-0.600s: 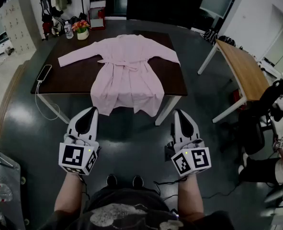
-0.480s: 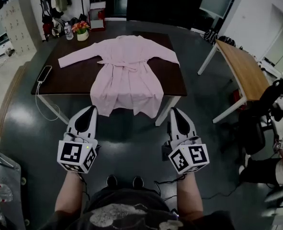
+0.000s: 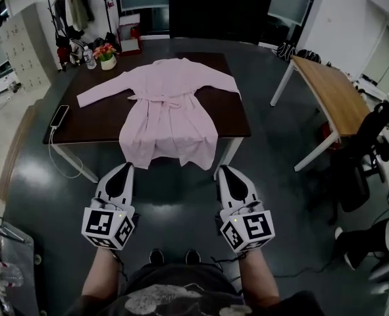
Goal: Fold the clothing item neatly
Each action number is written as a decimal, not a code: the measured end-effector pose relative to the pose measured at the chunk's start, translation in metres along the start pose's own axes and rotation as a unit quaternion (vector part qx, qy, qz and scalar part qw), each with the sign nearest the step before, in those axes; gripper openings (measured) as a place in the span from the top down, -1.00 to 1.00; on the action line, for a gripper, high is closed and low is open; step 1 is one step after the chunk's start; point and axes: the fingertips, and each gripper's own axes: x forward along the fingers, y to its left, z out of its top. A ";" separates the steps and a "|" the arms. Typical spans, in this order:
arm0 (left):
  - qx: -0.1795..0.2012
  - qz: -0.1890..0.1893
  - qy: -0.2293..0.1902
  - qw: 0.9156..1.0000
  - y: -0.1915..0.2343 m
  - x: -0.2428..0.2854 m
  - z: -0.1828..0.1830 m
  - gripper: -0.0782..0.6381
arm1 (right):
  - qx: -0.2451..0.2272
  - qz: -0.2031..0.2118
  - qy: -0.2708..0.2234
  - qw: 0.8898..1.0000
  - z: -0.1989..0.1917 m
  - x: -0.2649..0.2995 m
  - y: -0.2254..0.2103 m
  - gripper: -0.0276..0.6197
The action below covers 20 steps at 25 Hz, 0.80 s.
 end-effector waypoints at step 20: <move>-0.016 -0.033 -0.003 0.999 -0.062 0.097 -0.043 0.76 | 0.023 -0.106 0.036 0.993 -0.052 -0.007 -0.129 0.94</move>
